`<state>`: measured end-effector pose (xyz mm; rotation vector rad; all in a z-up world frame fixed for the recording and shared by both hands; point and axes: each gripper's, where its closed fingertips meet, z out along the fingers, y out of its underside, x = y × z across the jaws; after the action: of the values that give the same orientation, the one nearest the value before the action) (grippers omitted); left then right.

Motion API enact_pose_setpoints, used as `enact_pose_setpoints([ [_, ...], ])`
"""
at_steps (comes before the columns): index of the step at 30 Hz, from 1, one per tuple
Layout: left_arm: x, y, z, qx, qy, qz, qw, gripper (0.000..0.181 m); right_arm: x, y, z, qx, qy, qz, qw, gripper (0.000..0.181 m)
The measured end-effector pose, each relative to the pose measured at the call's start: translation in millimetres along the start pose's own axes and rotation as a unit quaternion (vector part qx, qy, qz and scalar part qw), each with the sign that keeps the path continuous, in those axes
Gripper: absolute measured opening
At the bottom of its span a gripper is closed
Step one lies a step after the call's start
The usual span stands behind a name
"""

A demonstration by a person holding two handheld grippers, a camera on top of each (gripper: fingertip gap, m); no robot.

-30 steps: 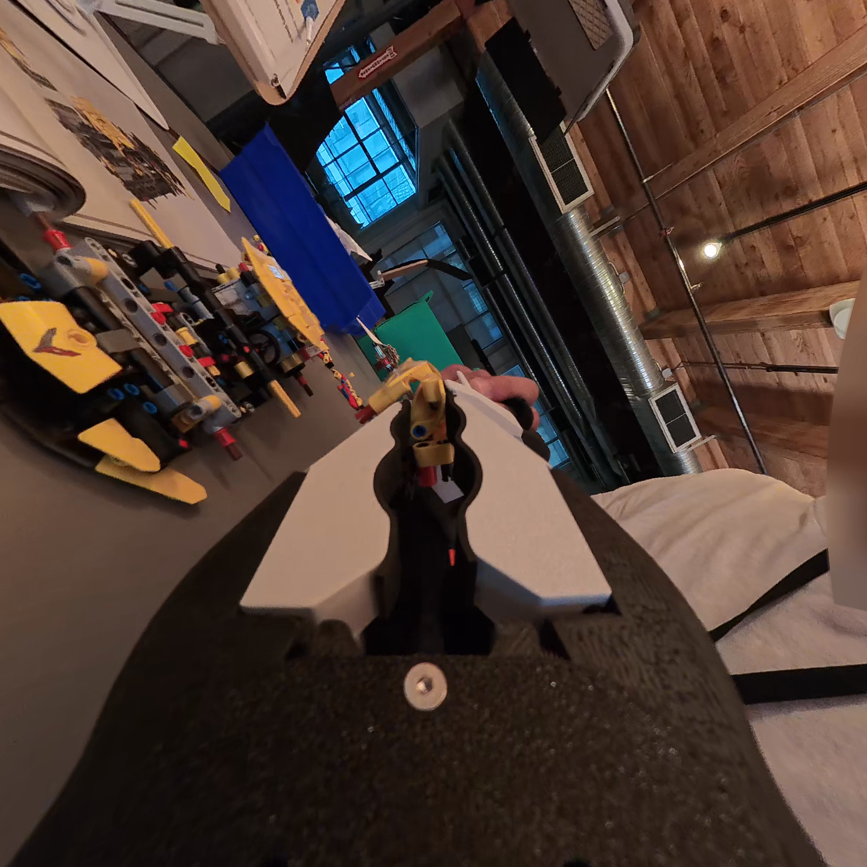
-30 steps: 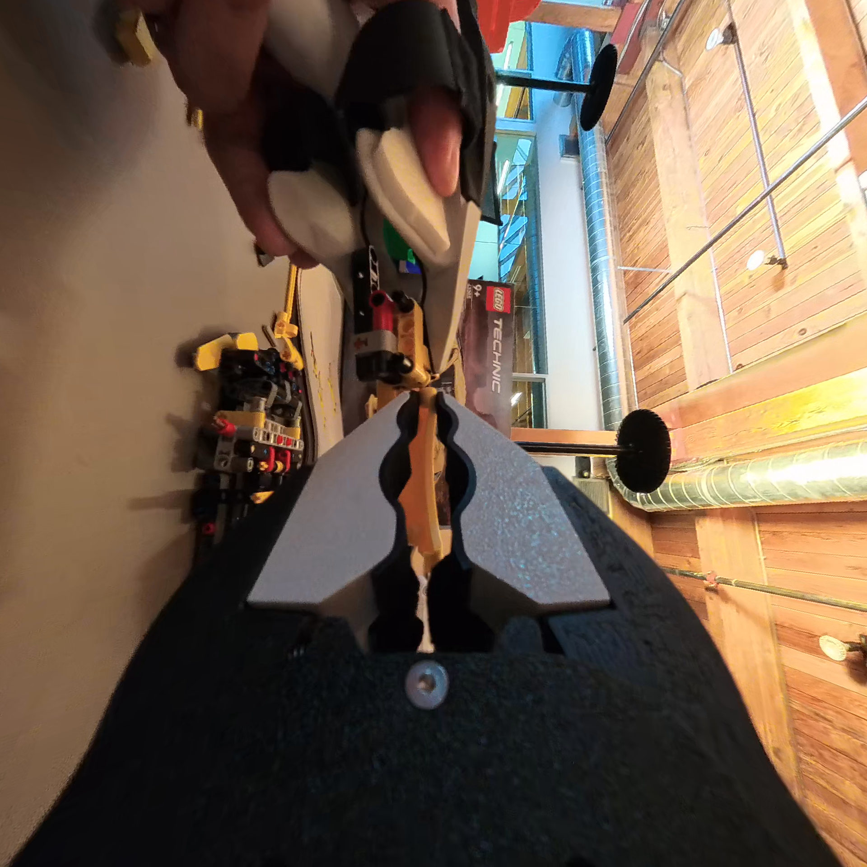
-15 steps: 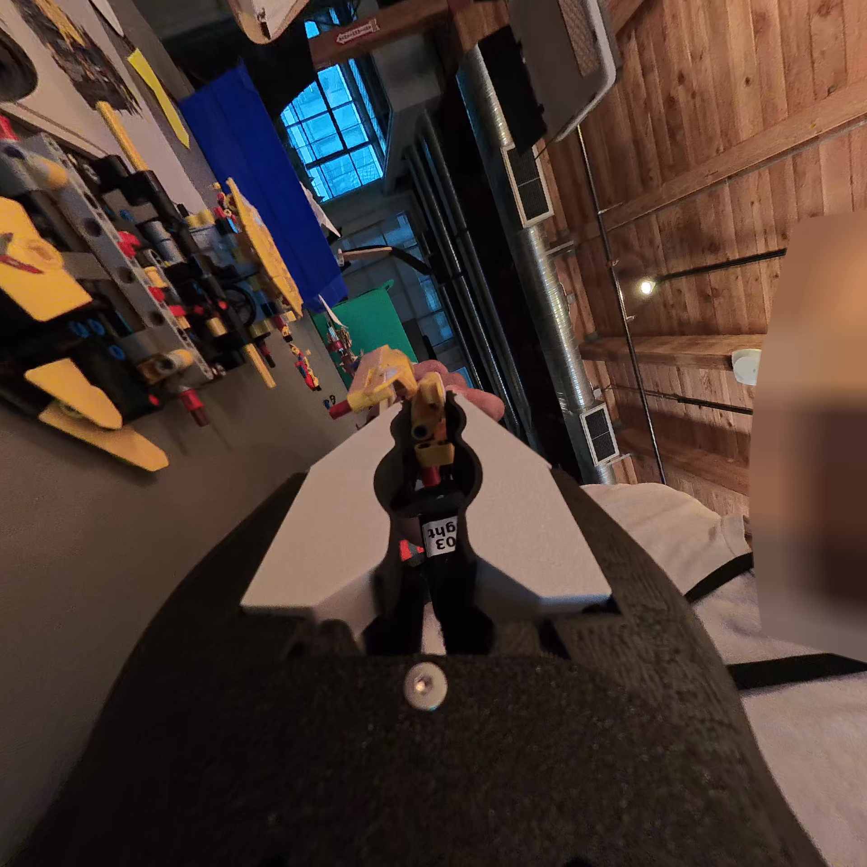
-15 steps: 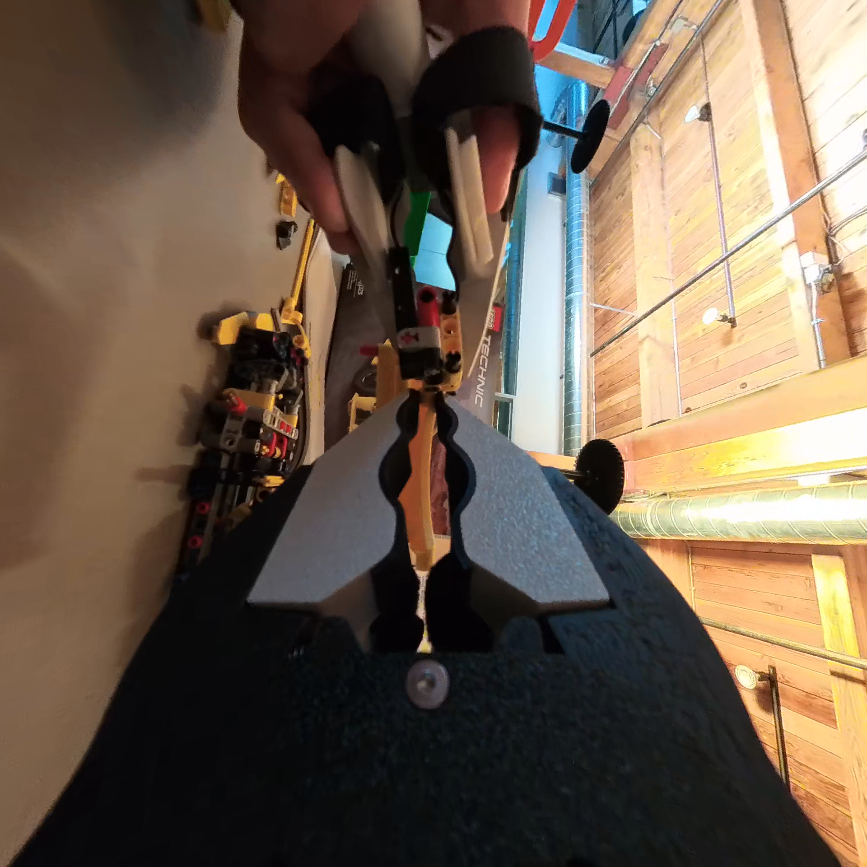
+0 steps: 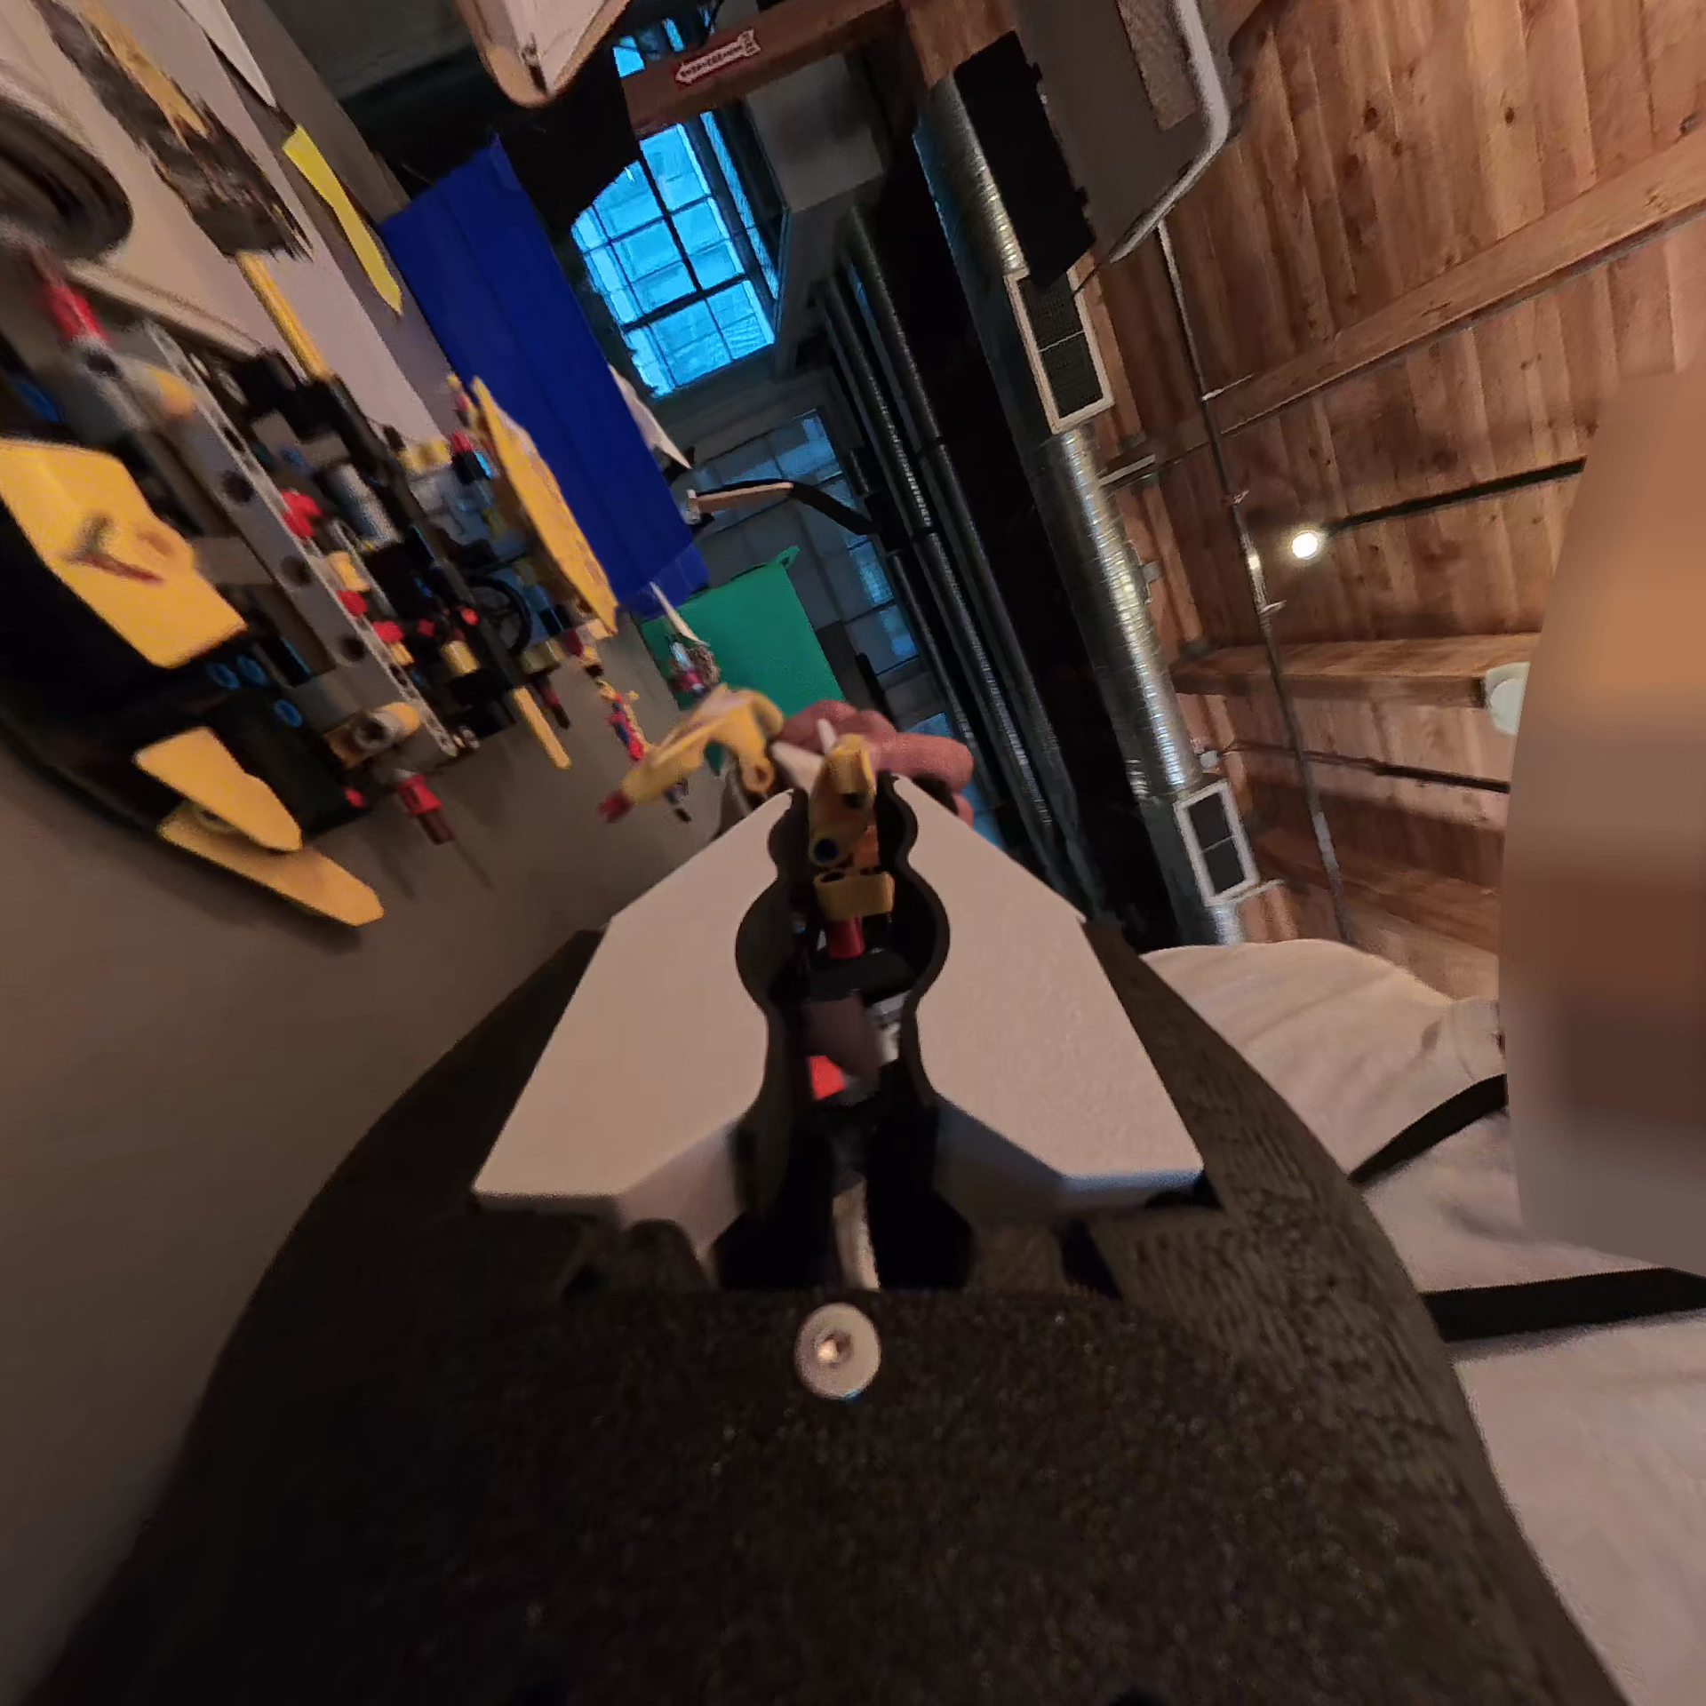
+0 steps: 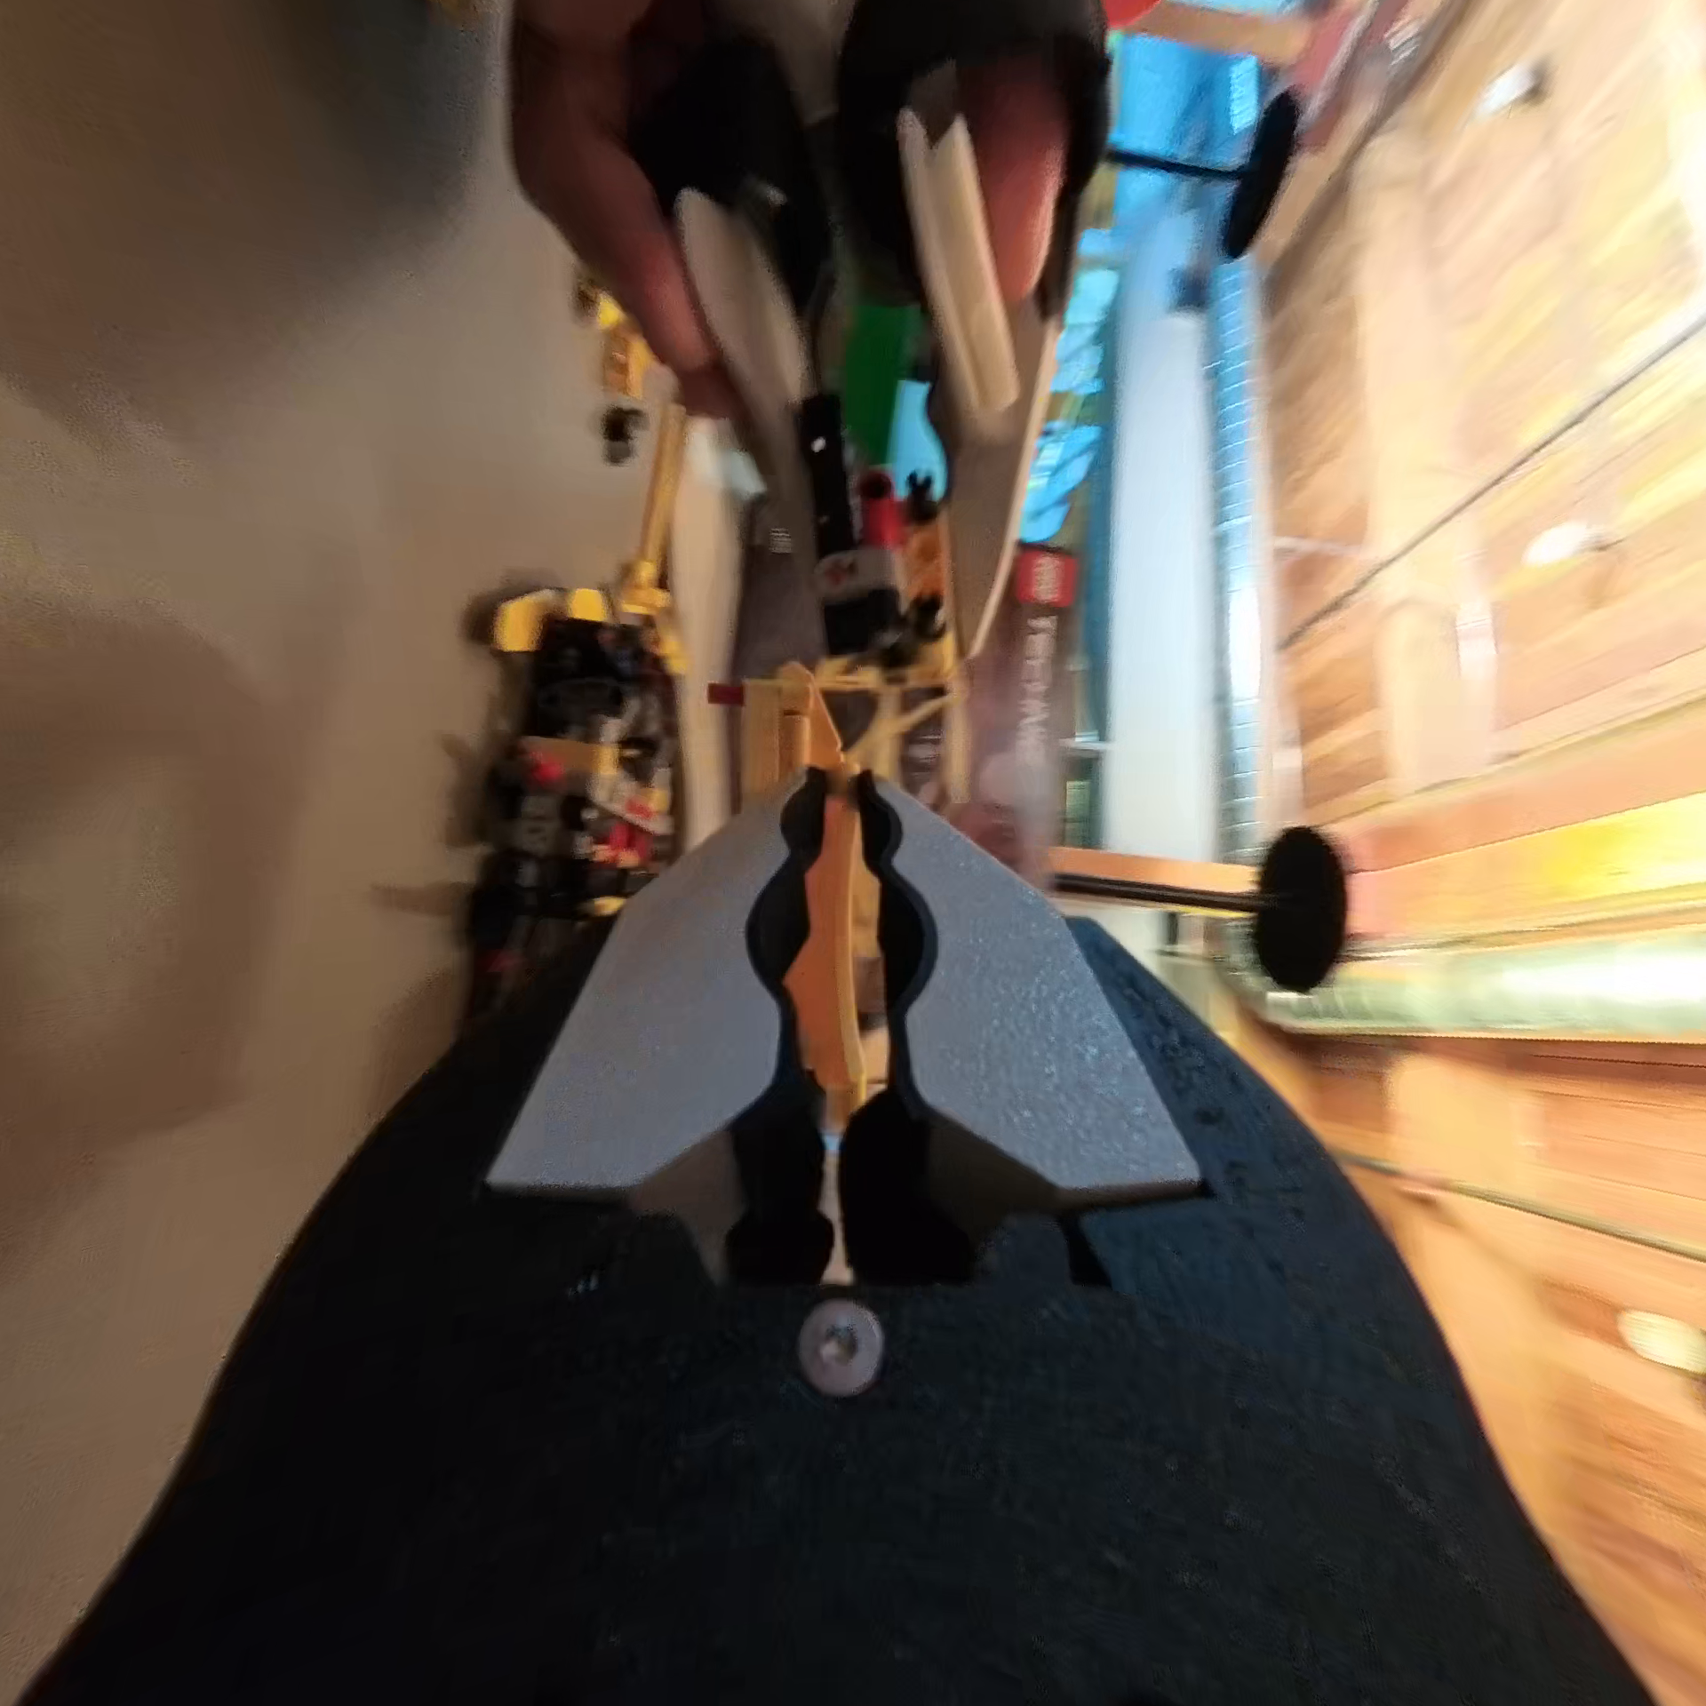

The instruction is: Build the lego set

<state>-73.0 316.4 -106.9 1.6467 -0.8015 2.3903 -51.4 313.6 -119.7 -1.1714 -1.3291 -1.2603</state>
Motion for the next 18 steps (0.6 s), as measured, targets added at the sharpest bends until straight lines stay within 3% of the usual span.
enact_pose_setpoints([
  [4,-3.6,-8.4,-11.0,-0.013,-0.056,0.097,0.994,0.014,-49.0,-1.3,-19.7,-0.008,-0.191,0.159,0.968,0.006],
  [8,-10.5,-2.3,-7.8,-0.032,-0.083,0.127,0.988,0.014,-61.2,-2.5,-39.0,-0.021,-0.259,0.299,0.918,0.006],
  [12,-11.1,2.3,-4.3,-0.042,-0.081,0.129,0.987,0.014,-70.4,-18.1,-65.8,0.004,-0.371,0.421,0.828,0.007],
  [15,-10.7,3.4,-3.5,-0.043,-0.078,0.128,0.988,0.014,-78.3,-20.9,-77.0,0.001,-0.414,0.485,0.770,0.007],
  [18,-10.0,3.1,-3.8,-0.042,-0.076,0.127,0.988,0.014,-70.7,-25.5,-89.0,0.000,-0.447,0.561,0.697,0.029],
])
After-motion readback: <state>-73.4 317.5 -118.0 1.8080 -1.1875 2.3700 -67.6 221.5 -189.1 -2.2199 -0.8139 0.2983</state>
